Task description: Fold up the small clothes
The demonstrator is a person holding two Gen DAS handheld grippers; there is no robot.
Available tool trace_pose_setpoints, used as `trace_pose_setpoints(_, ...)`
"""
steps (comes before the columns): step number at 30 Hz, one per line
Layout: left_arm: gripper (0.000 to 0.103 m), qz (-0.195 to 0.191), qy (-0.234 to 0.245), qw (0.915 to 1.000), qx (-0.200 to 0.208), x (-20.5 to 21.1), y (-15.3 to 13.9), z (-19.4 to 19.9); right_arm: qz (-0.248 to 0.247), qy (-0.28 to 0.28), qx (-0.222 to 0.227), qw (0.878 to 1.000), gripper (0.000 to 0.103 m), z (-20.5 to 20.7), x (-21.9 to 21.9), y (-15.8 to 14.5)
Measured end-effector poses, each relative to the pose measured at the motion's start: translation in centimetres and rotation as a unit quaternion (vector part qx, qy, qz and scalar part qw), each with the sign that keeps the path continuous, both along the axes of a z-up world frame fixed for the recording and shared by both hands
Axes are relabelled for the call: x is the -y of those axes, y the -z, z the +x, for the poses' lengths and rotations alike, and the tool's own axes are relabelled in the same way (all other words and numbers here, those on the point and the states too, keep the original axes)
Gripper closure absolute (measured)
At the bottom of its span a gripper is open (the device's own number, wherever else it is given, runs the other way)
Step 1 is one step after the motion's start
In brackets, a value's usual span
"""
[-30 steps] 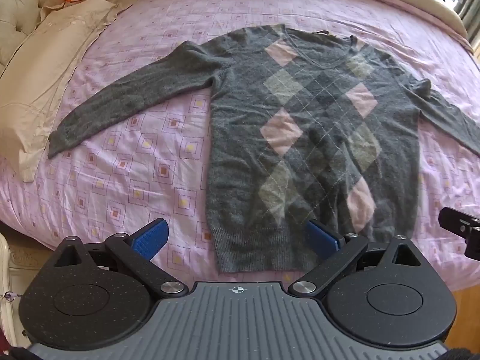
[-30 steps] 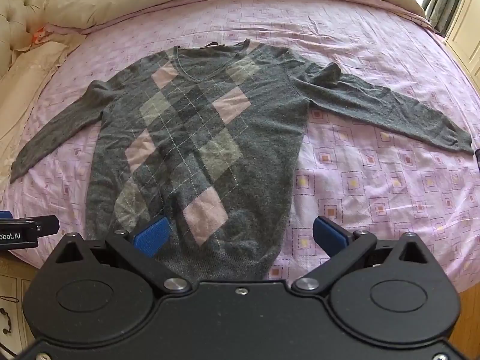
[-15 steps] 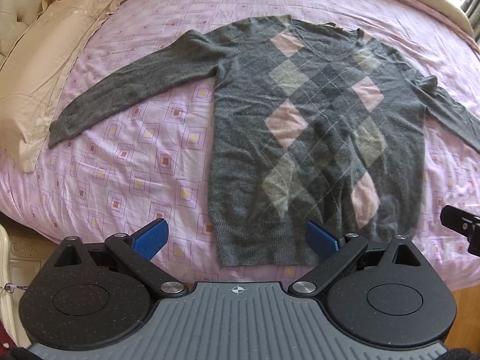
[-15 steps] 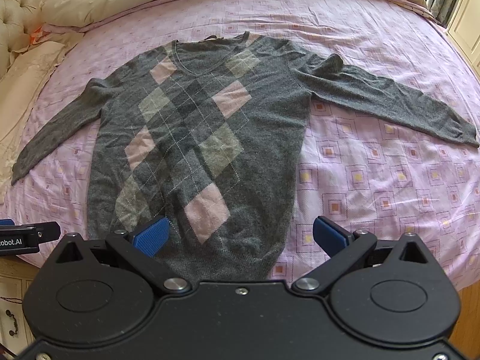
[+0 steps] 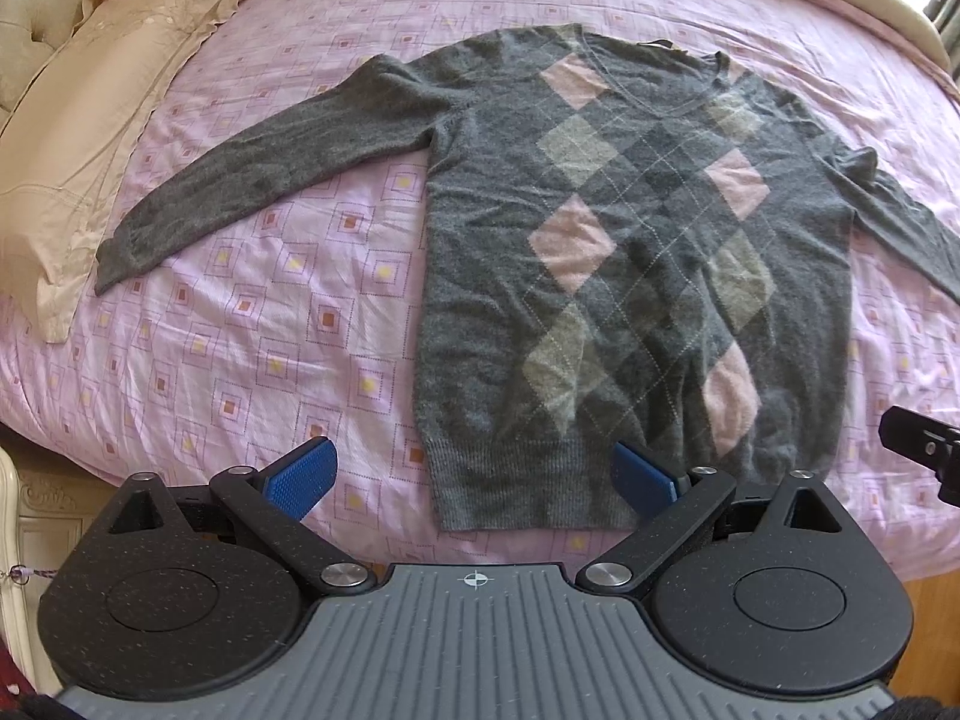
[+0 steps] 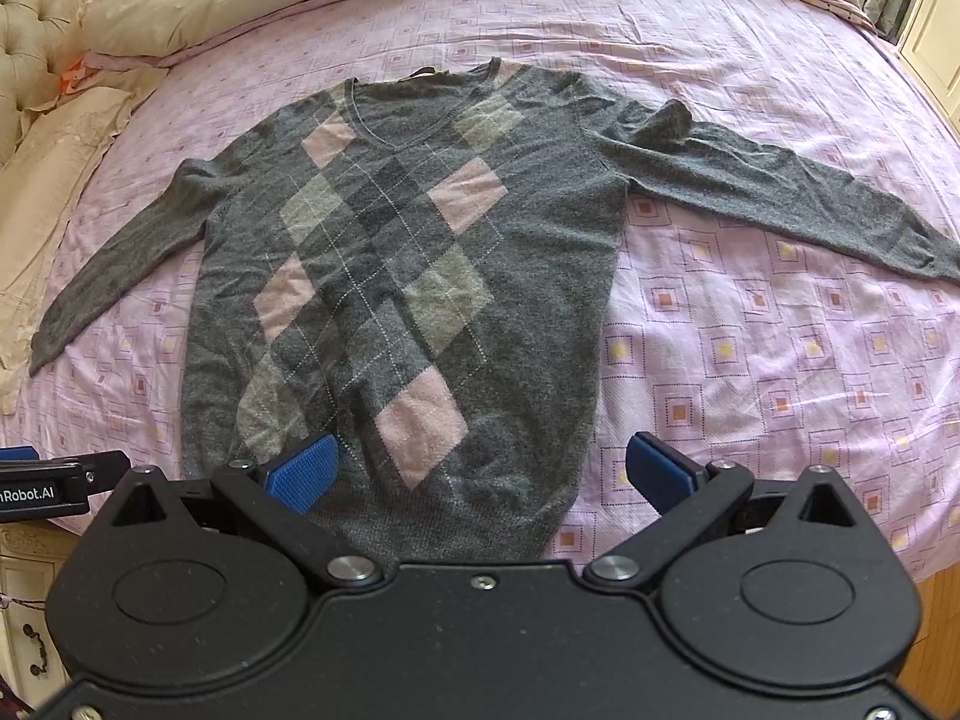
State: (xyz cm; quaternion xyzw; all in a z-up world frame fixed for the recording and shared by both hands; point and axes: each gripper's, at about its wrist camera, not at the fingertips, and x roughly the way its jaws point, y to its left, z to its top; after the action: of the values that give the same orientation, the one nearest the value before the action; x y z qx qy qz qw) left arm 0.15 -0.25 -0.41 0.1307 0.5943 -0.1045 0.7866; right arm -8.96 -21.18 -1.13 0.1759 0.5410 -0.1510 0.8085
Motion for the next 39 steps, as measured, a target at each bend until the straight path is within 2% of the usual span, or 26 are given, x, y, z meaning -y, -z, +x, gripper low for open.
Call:
trace_pose_setpoints(18, 0.004, 0.006, -0.008, 0.9999, -0.007, -0.2, 0.1, -0.1, 0.005, -0.018, -0.004, 1.000, 0.001, 0.4, -0.1, 0.2)
trace_pose_setpoints(39, 0.004, 0.028, -0.021, 0.9993, -0.012, -0.5, 0.4, -0.3, 0.003, -0.018, -0.051, 0.999, 0.001, 2.0, -0.3, 1.4)
